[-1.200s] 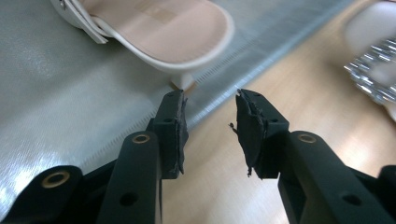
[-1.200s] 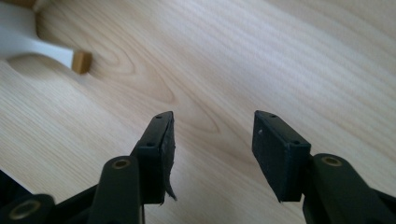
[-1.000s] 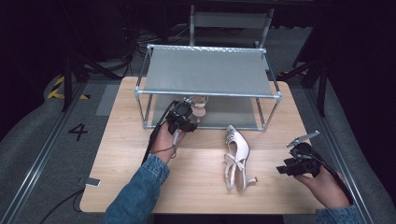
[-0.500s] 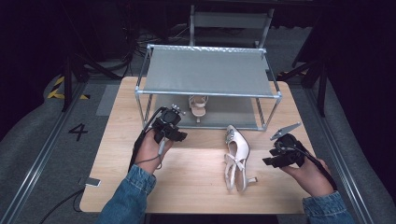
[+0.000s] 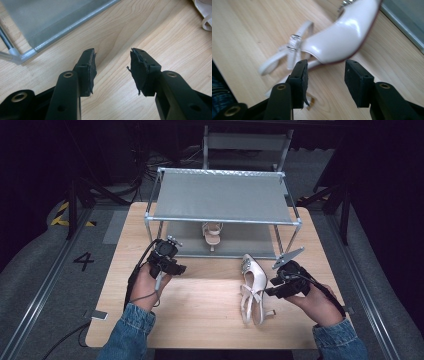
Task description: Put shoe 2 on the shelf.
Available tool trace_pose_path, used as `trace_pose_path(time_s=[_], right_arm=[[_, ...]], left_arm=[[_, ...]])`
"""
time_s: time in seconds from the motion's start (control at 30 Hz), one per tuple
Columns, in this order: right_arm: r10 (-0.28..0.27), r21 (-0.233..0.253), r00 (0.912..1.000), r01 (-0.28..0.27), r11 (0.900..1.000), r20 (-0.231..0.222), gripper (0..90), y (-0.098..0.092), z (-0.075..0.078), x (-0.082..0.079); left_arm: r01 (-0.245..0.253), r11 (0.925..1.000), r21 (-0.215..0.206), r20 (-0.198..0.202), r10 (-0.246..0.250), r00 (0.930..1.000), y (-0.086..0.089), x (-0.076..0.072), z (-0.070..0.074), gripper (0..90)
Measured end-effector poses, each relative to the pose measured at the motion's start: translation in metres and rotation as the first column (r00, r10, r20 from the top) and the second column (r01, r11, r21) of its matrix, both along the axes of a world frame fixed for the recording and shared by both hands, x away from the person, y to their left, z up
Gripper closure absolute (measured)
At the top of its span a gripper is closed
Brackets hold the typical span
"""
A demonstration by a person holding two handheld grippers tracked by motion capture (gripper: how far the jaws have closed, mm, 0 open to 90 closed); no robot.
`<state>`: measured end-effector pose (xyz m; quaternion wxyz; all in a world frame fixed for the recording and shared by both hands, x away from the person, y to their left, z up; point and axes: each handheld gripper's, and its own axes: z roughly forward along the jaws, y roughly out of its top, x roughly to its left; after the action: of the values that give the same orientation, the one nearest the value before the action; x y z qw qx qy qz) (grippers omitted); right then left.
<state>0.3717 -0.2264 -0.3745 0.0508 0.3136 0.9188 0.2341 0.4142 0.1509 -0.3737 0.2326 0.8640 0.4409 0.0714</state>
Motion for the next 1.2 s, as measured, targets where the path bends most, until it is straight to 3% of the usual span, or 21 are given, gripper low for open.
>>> trace_pose_path(time_s=[0.3,0.43,0.63,0.93,0.97,1.2], right_arm=[[0.093,0.023,0.9953,-0.093,0.995,-0.028,59.2,0.031,-0.007,-0.004],[0.121,-0.024,0.992,-0.122,0.992,-0.036,65.2,0.048,-0.017,-0.003],[0.117,-0.075,0.9928,-0.119,0.99,-0.022,76.8,0.056,-0.02,-0.004],[0.094,-0.04,0.9952,-0.093,0.995,0.025,80.8,0.043,-0.003,-0.009],[0.071,-0.04,0.9962,-0.069,0.997,0.05,80.9,0.038,0.002,-0.01],[0.006,-0.02,0.9969,-0.004,1.0,0.079,81.1,0.011,0.012,-0.011]], left_arm=[[-0.025,0.9997,-0.009,-0.02,0.025,0.9995,0.006,-0.001,-0.005,53.5],[-0.019,0.9998,-0.004,-0.024,0.019,0.9995,0.007,0.0,-0.007,53.4],[-0.02,0.9998,-0.005,-0.029,0.02,0.9994,0.009,0.001,-0.008,53.4],[-0.029,0.9994,-0.018,-0.03,0.028,0.9992,0.012,0.002,-0.008,53.4],[-0.026,0.9995,-0.016,-0.026,0.026,0.9993,0.012,0.003,-0.007,53.4],[-0.007,0.9998,-0.018,-0.031,0.006,0.9995,0.005,0.009,-0.008,53.4]])
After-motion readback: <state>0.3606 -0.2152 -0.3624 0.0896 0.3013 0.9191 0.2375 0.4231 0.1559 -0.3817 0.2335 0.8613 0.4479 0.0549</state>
